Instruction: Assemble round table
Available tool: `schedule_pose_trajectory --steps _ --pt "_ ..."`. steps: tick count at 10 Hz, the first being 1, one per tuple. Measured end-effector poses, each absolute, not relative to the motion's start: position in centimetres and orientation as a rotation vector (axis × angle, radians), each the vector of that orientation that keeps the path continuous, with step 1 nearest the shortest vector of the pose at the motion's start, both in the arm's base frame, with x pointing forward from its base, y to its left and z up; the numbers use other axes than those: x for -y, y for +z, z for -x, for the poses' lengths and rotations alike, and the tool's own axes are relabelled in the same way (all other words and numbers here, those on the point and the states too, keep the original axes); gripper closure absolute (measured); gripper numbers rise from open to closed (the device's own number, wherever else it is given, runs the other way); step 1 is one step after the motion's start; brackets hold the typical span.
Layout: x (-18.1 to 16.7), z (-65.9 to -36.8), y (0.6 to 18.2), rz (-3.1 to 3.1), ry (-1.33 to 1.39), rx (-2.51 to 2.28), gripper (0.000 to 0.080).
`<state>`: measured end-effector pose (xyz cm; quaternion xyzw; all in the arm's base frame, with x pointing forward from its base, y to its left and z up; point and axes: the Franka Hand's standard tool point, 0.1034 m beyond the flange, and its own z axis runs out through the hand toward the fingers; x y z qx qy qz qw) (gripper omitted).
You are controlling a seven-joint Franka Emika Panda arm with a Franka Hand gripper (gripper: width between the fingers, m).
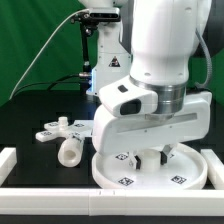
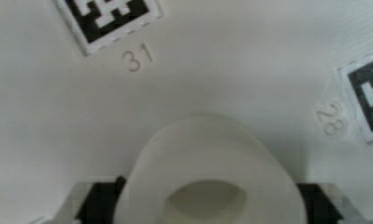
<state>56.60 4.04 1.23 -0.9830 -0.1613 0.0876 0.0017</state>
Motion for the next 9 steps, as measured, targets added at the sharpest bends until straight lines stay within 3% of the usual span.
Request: schedule_pose_trajectory --steps 6,7,9 --pt "-4.1 -57.0 1.0 3.124 0.275 0.428 0.0387" --pt "-4.1 -57.0 1.0 3.124 0.275 0.428 0.0208" --pt "-3.4 -56.5 2.3 3.108 0.356 0.391 0.0154"
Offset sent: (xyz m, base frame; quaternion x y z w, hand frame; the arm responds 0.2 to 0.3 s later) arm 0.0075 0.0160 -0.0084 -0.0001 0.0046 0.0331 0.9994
